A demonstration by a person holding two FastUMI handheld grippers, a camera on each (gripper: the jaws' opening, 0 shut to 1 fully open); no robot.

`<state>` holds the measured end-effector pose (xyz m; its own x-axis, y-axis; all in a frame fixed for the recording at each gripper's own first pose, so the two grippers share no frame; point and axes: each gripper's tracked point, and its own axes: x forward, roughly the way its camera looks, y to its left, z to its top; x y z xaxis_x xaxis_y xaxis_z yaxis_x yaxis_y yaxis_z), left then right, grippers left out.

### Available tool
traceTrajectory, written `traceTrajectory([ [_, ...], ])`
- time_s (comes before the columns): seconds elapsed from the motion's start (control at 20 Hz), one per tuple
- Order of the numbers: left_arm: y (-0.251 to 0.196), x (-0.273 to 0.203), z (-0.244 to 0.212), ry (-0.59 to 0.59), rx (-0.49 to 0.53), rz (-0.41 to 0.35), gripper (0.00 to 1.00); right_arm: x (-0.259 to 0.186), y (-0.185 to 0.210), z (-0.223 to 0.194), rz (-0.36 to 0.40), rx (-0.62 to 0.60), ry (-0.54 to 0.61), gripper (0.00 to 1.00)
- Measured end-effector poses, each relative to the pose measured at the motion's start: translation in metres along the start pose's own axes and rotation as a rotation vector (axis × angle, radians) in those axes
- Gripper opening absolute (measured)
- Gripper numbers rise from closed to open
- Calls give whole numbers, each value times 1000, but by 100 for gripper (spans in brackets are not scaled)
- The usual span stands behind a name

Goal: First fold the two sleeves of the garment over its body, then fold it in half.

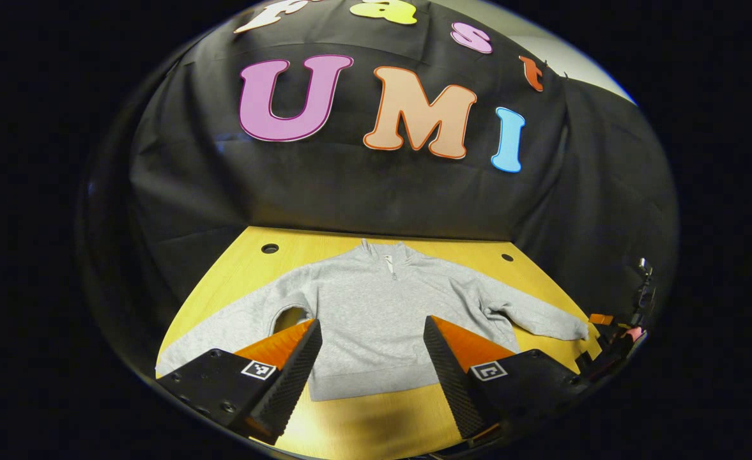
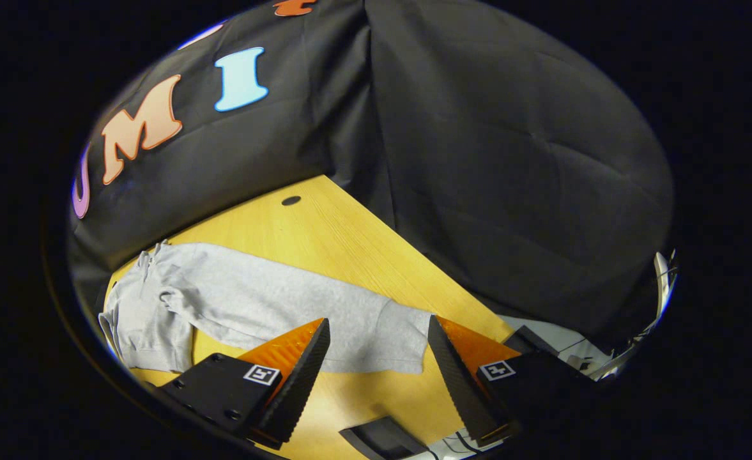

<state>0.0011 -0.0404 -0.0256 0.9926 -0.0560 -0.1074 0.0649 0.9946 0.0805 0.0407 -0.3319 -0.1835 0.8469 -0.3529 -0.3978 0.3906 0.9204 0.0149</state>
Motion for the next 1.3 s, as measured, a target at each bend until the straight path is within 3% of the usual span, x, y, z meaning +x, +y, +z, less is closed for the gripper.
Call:
traceTrajectory([
  [0.55,-7,4,-11,16,-60,17,94,37,3,-41,-36,-58,139,93],
  [0.75,-3,5,-13,25,-84,26,94,39,6,-43,-24,-76,155,75],
  [0.9,-4,7,-13,32,-87,22,94,38,10,-41,-6,-98,173,38],
  [0.95,-4,8,-14,34,-86,20,94,40,13,-42,-1,-100,178,34],
  [1.0,-4,9,-13,36,-84,19,94,41,14,-43,-7,-103,182,21],
  [1.3,-5,9,-14,40,-74,-9,93,24,25,-31,-7,-96,138,20],
])
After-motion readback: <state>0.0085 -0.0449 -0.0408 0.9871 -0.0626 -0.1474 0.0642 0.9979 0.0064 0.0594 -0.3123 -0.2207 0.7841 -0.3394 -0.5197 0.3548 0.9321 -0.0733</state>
